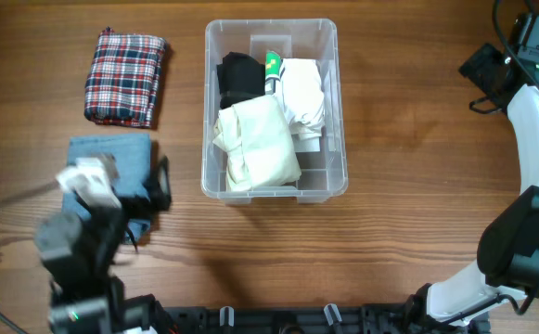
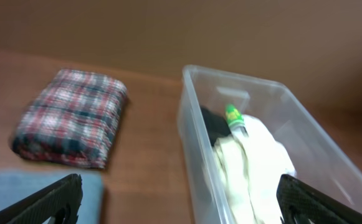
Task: Pack container
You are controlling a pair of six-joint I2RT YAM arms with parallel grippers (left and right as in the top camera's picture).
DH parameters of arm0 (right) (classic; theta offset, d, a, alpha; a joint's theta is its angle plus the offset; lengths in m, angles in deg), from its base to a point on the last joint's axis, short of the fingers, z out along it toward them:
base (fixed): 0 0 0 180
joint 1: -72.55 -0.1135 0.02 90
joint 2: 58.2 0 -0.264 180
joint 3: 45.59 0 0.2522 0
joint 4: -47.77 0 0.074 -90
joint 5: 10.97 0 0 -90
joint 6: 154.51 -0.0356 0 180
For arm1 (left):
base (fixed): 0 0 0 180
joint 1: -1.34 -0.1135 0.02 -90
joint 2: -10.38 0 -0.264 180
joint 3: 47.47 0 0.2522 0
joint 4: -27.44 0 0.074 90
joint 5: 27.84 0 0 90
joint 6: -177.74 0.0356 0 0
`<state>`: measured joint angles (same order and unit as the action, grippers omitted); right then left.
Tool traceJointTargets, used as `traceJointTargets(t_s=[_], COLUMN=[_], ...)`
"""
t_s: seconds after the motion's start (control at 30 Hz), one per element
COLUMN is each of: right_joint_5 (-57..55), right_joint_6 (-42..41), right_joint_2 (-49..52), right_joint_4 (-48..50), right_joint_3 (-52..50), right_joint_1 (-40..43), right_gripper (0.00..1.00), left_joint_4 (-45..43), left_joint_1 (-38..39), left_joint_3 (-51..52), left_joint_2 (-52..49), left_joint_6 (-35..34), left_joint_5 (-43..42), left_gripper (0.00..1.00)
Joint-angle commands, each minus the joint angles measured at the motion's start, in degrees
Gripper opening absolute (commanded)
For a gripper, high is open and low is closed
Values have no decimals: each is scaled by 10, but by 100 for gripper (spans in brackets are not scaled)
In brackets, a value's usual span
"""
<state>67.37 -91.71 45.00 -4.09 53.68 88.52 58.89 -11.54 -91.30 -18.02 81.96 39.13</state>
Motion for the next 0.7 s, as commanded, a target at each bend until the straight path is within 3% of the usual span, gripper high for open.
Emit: traceJointTargets(t_s=[0.0,0.07,0.13,0.27,0.37,0.47,0.67], right_joint_5=[-3,-3,-3,-3,-3,-3,-3], right_joint_6=[-9,-9,-9,-9,-9,-9,-9], right_joint_2=[7,7,7,7,7,7,7], right_joint_4=[1,1,1,1,1,1,1], right_joint_3=[0,0,0,0,0,0,0], right_joint_1=[-1,-1,-1,-1,-1,-1,-1], right_gripper=[100,100,100,100,100,100,100], left_joint_4=[-19,-40,-5,185,300,280,183], left_joint_1=[-12,-12,-16,-29,-39,-49,-78], left_joint_3=[-119,-169,-240,-489,-674,-744,-744], left_joint_2=[-141,-198,-257,-453,-600,-690,-797], left_joint_6=[24,23,23,29,30,30,70], left_joint_5=[-12,-16,-12,-8,43,61,68], left_gripper=[100,100,100,100,100,100,99])
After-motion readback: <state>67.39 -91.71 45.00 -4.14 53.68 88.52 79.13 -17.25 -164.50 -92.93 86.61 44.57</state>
